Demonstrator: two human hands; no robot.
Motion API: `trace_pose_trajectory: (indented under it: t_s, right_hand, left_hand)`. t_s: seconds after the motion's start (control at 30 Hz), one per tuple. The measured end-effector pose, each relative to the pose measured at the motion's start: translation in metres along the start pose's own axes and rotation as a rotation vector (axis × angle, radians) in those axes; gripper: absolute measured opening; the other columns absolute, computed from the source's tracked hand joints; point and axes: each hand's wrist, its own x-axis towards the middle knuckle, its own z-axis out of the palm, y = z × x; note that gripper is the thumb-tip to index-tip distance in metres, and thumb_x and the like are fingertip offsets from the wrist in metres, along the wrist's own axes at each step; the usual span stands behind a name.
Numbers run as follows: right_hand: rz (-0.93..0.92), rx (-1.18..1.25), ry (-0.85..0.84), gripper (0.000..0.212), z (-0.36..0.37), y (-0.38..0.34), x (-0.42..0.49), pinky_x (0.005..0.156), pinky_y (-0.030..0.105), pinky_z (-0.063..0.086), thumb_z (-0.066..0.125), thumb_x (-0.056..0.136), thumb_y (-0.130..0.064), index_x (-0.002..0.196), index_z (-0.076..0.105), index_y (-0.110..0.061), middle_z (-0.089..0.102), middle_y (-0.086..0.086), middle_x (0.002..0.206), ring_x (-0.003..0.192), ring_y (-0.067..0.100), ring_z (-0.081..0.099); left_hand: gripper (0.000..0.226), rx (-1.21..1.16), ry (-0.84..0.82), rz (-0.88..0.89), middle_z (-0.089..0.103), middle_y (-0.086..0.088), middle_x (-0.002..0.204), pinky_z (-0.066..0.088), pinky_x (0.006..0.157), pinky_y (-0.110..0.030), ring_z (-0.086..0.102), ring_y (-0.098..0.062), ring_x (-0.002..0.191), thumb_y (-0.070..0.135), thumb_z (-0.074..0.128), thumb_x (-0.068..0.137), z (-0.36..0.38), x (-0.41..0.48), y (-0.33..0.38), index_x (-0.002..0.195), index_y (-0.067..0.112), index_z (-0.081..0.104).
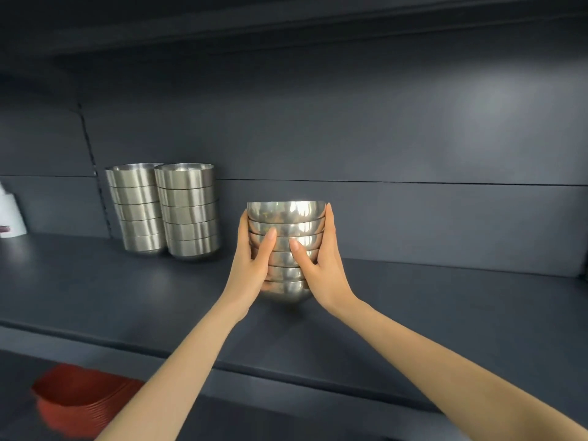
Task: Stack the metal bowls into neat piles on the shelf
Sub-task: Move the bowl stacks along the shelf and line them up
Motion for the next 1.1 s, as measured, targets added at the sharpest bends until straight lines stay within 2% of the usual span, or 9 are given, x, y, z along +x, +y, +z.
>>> trace_pose_trajectory:
  t_s: [0.17, 0.27, 0.43, 0.53, 0.67, 0.77, 0.87, 0.97, 1.1]
  right_hand:
    - [-0.003, 0.0, -0.025, 0.09, 0.043, 0.008, 0.012, 0.097, -0.003, 0.026, 0.059, 0.088, -0.047, 0.15, -0.005, -0.042, 0.018, -0.028, 0.151, 0.136, -0.015, 0.021]
    - [-0.008, 0.018, -0.031, 0.089, 0.065, 0.016, 0.023, 0.1, 0.0, 0.025, 0.059, 0.085, -0.054, 0.147, -0.005, -0.046, 0.016, -0.035, 0.148, 0.136, -0.017, 0.019]
    - [-0.023, 0.005, -0.043, 0.091, 0.089, 0.037, 0.049, 0.112, 0.021, 0.029, 0.059, 0.081, -0.059, 0.146, -0.004, -0.049, 0.02, -0.019, 0.157, 0.14, -0.006, 0.026]
    - [-0.029, 0.0, -0.025, 0.091, 0.093, 0.049, 0.066, 0.112, 0.017, 0.026, 0.059, 0.082, -0.058, 0.146, -0.005, -0.048, 0.018, -0.024, 0.155, 0.141, -0.007, 0.022]
    - [-0.028, -0.023, 0.003, 0.092, 0.089, 0.07, 0.086, 0.11, 0.013, 0.024, 0.059, 0.084, -0.052, 0.149, -0.005, -0.044, 0.018, -0.024, 0.155, 0.141, -0.008, 0.022]
    - [-0.036, -0.055, 0.018, 0.092, 0.085, 0.084, 0.1, 0.107, 0.007, 0.024, 0.06, 0.085, -0.048, 0.15, -0.004, -0.04, 0.019, -0.032, 0.149, 0.138, -0.012, 0.023]
    - [-0.042, -0.081, 0.034, 0.093, 0.087, 0.095, 0.108, 0.115, 0.019, 0.025, 0.059, 0.084, -0.054, 0.15, -0.005, -0.04, 0.017, -0.021, 0.156, 0.142, -0.006, 0.021]
    - [-0.043, -0.098, 0.043, 0.09, 0.09, 0.101, 0.113, 0.12, 0.034, 0.025, 0.058, 0.082, -0.059, 0.145, -0.006, -0.048, 0.014, -0.014, 0.16, 0.145, 0.001, 0.02]
    - [-0.056, -0.114, 0.06, 0.085, 0.091, 0.103, 0.117, 0.12, 0.043, 0.025, 0.058, 0.083, -0.059, 0.14, -0.005, -0.055, 0.014, -0.011, 0.161, 0.146, 0.004, 0.02]
  left_hand:
    - [0.06, -0.016, 0.009, -0.039, 0.056, 0.018, 0.131, 0.06, 0.073, -0.032, 0.062, -0.009, 0.112, 0.048, 0.049, 0.091, -0.044, 0.012, -0.014, 0.145, 0.05, 0.021]
    - [0.059, 0.002, 0.022, -0.042, 0.057, 0.021, 0.129, 0.059, 0.078, -0.031, 0.062, -0.007, 0.111, 0.045, 0.048, 0.094, -0.065, 0.024, -0.022, 0.145, 0.051, 0.019]
    - [0.061, 0.032, 0.017, -0.017, 0.05, 0.017, 0.139, 0.054, 0.092, -0.037, 0.056, -0.008, 0.12, 0.052, 0.047, 0.086, -0.083, 0.047, -0.037, 0.138, 0.057, 0.015]
    - [0.075, 0.058, 0.013, -0.001, 0.046, 0.014, 0.144, 0.045, 0.103, -0.05, 0.05, -0.011, 0.128, 0.064, 0.051, 0.079, -0.087, 0.068, -0.048, 0.143, 0.054, 0.014]
    - [0.072, 0.1, 0.009, -0.003, 0.047, 0.0, 0.144, 0.041, 0.106, -0.052, 0.047, -0.024, 0.131, 0.081, 0.052, 0.068, -0.082, 0.094, -0.068, 0.127, 0.074, 0.012]
    - [0.079, 0.1, -0.005, 0.009, 0.044, -0.002, 0.146, 0.037, 0.11, -0.052, 0.043, -0.027, 0.134, 0.083, 0.051, 0.068, -0.078, 0.112, -0.082, 0.135, 0.067, 0.011]
    - [0.073, 0.109, -0.015, 0.01, 0.04, 0.009, 0.149, 0.036, 0.112, -0.046, 0.043, -0.013, 0.134, 0.08, 0.05, 0.071, -0.078, 0.124, -0.09, 0.128, 0.07, 0.006]
    - [0.073, 0.139, -0.019, -0.001, 0.042, 0.001, 0.147, 0.038, 0.108, -0.054, 0.045, -0.025, 0.133, 0.083, 0.049, 0.069, -0.082, 0.134, -0.098, 0.127, 0.074, 0.005]
    - [0.08, 0.217, -0.073, 0.026, 0.039, -0.018, 0.143, 0.035, 0.108, -0.059, 0.039, -0.041, 0.13, 0.076, 0.044, 0.08, -0.084, 0.14, -0.102, 0.147, 0.05, 0.007]
